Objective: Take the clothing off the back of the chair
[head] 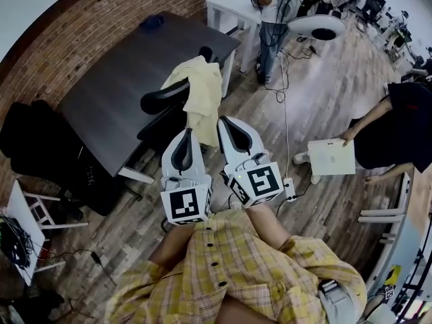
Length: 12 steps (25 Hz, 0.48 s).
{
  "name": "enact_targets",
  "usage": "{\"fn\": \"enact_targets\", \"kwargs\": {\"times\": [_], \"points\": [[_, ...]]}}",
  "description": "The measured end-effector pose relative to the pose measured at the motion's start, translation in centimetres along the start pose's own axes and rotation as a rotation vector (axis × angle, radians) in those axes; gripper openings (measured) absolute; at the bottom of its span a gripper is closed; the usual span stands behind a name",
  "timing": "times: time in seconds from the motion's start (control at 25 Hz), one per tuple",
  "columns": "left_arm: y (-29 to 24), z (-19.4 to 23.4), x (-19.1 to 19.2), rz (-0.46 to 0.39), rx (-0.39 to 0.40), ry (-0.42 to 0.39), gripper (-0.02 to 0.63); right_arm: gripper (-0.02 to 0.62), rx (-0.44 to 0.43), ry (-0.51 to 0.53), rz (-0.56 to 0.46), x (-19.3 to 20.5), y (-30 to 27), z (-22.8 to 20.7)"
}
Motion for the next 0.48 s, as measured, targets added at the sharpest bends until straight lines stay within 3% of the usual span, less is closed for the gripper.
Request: {"fn": "enact_targets", "kwargs": {"times": [0.48], "points": [[-2.5,-1.1,0.6,-0.010,-0.097,-0.006,0.000,0.000,-0.096,-0.011,0.018,0.8,-2.5,-3.6]]}}
Point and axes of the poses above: the fingertips, and each gripper's own axes: y backward along the fingers, z to its left, x out of its underside, the point moved 7 cm from there along y, backward along the fingers, and after that the axes turned 7 degrees about y, right-handed, at the moved point
